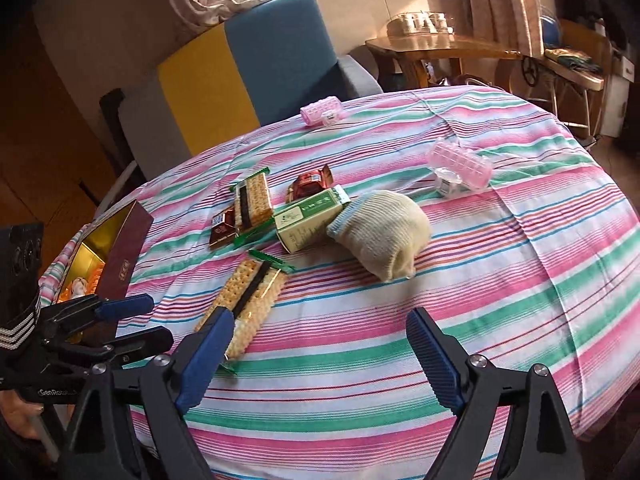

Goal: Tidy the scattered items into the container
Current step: 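Move left tool to the cracker packet while right tool approaches the beige sock, then close left tool on the cracker packet while right tool grasps the beige sock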

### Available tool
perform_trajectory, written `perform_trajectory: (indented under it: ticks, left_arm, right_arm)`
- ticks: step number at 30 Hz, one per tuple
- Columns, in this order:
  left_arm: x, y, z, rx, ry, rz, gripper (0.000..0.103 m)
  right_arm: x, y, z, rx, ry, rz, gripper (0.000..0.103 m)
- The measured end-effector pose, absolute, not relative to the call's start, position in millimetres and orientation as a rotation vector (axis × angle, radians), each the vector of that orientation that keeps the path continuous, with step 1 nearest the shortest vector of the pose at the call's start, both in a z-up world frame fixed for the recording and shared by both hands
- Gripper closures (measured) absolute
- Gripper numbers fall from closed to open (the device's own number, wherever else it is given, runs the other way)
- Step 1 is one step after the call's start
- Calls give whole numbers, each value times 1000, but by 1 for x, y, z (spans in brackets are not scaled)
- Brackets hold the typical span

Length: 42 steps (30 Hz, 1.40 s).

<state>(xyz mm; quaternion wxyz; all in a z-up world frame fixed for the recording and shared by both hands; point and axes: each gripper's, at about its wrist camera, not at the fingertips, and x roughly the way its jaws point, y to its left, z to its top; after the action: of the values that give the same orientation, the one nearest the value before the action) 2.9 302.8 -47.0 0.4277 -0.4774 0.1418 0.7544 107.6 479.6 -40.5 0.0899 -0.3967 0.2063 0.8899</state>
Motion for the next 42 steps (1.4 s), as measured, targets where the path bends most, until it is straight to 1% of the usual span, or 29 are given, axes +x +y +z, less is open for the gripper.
perform_trajectory:
  ticks: [1,3,7,10,12,15,17,19,21,25,26,28,30,31,33,34,35,36,37,38,40,42]
  left_arm:
    - [3,309,-48,-1191,364,1877,26]
    - [3,319,-50,-1185,388,1872,26]
    - [-2,334,-56,-1191,449,1902,26]
    - [-7,342,-63,-1221,465,1908,26]
    - [-9,346,-67,-1235,473,1911,29]
    - [-12,351,-75,-1264,464,1900,31]
    - [-15,353,-79,-1283,442,1883,32]
    - [-16,355,-82,-1289,444,1878,32]
    - [-17,358,-85,-1289,449,1879,33]
    - [-17,356,-85,-1277,444,1889,35]
    - [-17,355,-85,-1273,443,1891,38]
    - [-17,353,-84,-1267,443,1895,40]
    - [-17,350,-84,-1255,444,1902,47]
    - [-17,349,-84,-1250,444,1905,48]
    - [-19,346,-84,-1253,432,1904,53]
    - [-19,344,-83,-1256,428,1902,54]
    - [-19,342,-83,-1258,423,1900,55]
    - [-19,340,-83,-1259,424,1901,55]
    - [-18,338,-83,-1258,425,1901,55]
    - [-17,334,-83,-1256,424,1899,55]
    - [-14,327,-82,-1256,418,1898,55]
    - [-12,320,-82,-1258,410,1899,55]
  right_arm:
    - [111,482,-42,-1173,620,2637,6]
    - [116,485,-45,-1153,636,2620,0]
    - [120,491,-49,-1132,633,2589,0]
    - [120,494,-47,-1109,576,2572,0]
    - [119,497,-44,-1088,541,2566,0]
    - [117,506,-41,-1067,579,2587,0]
    - [111,512,-40,-1081,563,2586,3]
    - [103,517,-39,-1108,536,2591,13]
    - [92,523,-41,-1153,509,2600,15]
    - [66,527,-45,-1248,405,2620,16]
    - [60,526,-46,-1268,366,2622,16]
    - [47,524,-48,-1308,288,2625,16]
    - [34,521,-49,-1335,208,2624,16]
    - [28,519,-50,-1350,175,2621,17]
    - [17,519,-54,-1386,138,2613,17]
    - [12,519,-56,-1405,128,2612,17]
    - [9,518,-58,-1427,126,2615,19]
    - [7,517,-61,-1445,119,2612,33]
    - [7,515,-62,-1450,101,2598,40]
    - [9,513,-61,-1440,89,2585,41]
    - [16,510,-57,-1410,106,2571,51]
    - [27,510,-52,-1377,177,2567,59]
